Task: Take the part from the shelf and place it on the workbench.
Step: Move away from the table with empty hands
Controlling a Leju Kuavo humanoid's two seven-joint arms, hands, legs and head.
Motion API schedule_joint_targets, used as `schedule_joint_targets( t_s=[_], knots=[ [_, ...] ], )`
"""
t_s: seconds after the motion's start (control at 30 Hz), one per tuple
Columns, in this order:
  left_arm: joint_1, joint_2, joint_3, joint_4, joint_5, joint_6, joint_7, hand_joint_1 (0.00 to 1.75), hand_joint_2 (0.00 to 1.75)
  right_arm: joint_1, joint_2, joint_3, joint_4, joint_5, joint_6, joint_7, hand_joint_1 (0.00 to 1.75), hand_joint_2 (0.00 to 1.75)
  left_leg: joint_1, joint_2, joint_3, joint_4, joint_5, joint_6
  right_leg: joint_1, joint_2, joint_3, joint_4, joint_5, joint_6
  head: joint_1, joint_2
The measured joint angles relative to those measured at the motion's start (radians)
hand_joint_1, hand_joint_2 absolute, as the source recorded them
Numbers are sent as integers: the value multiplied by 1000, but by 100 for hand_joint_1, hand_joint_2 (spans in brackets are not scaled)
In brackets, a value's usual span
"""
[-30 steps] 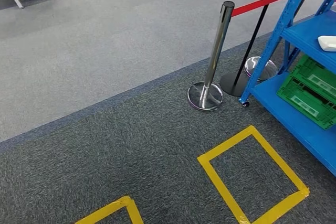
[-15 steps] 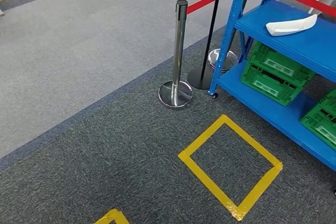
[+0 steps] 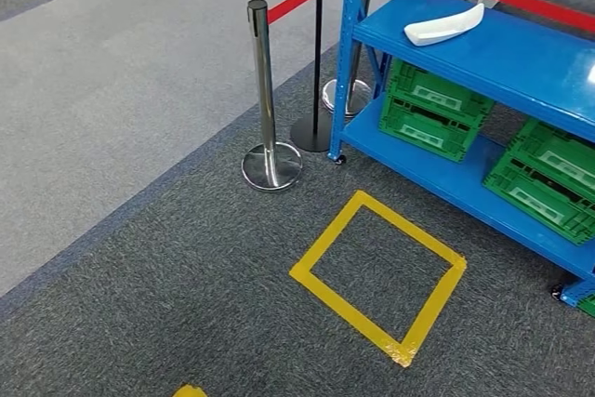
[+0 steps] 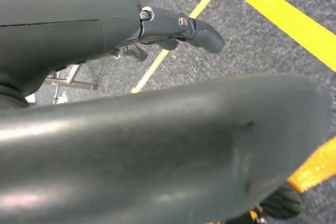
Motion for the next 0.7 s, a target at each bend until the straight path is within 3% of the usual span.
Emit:
schedule_joint_targets(
  t_s=[0.07,0.13,0.17,0.2,0.23,0.27,0.33,0.37,0.4,0.47,0.5,0.57,0.63,0.7],
  knots=[
    [-2,0,3,0,-2,2,0,0,0,-1,0,0,0,0,1,0,0,0,4,-44,-17,52,-41,-10,-4,20,8,-5,5,-13,-5,0],
    [2,0,5,0,-3,1,0,0,0,-4,0,0,0,0,1,-2,0,0,4,-90,-73,182,-109,-11,-2,42,10,-5,7,-21,-12,0],
    [4,1,7,0,-3,0,1,0,0,-5,0,1,0,2,2,-4,0,0,3,-98,-103,247,-134,-10,0,57,10,-4,7,-22,-14,0],
    [6,2,9,0,-1,-1,2,0,0,-4,0,2,0,4,2,-5,0,0,2,-100,-123,285,-139,-8,2,71,10,-3,7,-23,-15,0],
    [8,2,11,0,0,-1,3,0,0,-4,0,2,0,7,3,-5,0,0,2,-102,-128,284,-122,-4,5,87,11,-2,6,-24,-16,0],
    [8,2,12,0,2,-2,4,0,0,-3,0,3,0,11,5,-5,0,0,1,-108,-115,243,-85,2,6,102,13,-1,6,-24,-17,0],
    [8,3,12,0,2,0,5,0,0,-3,1,4,0,14,8,-5,0,0,0,-150,-66,108,-7,16,9,130,14,0,5,-23,-17,0],
    [9,4,13,0,1,2,5,0,0,-5,1,6,0,16,10,-5,0,0,0,-174,-45,54,15,22,8,144,11,2,5,-21,-17,0],
    [9,5,13,0,1,3,5,0,0,-6,2,8,0,16,11,-5,0,0,0,-191,-34,25,20,26,7,155,6,3,6,-16,-18,0],
    [6,5,14,0,1,6,6,0,0,-5,2,12,1,20,12,-6,0,0,-2,-185,-28,8,16,29,2,179,-6,2,10,-2,-20,0],
    [4,4,14,0,1,6,7,0,0,-2,2,14,1,24,12,-6,0,0,0,-172,-25,1,18,31,0,181,-10,2,9,4,-21,0],
    [4,1,16,0,0,9,10,0,0,0,1,18,1,28,11,-5,0,0,5,-144,-15,-18,25,39,4,135,-33,39,-18,13,-14,0],
    [7,-1,19,0,2,10,9,0,0,-5,1,19,1,27,12,-5,0,0,5,-113,-11,-25,26,44,3,68,-88,150,-78,21,-3,0],
    [9,-1,24,0,3,10,8,0,0,-8,0,19,1,26,12,-5,0,0,3,-79,-10,-24,23,43,-1,43,-146,263,-117,30,0,0]
  ],
)
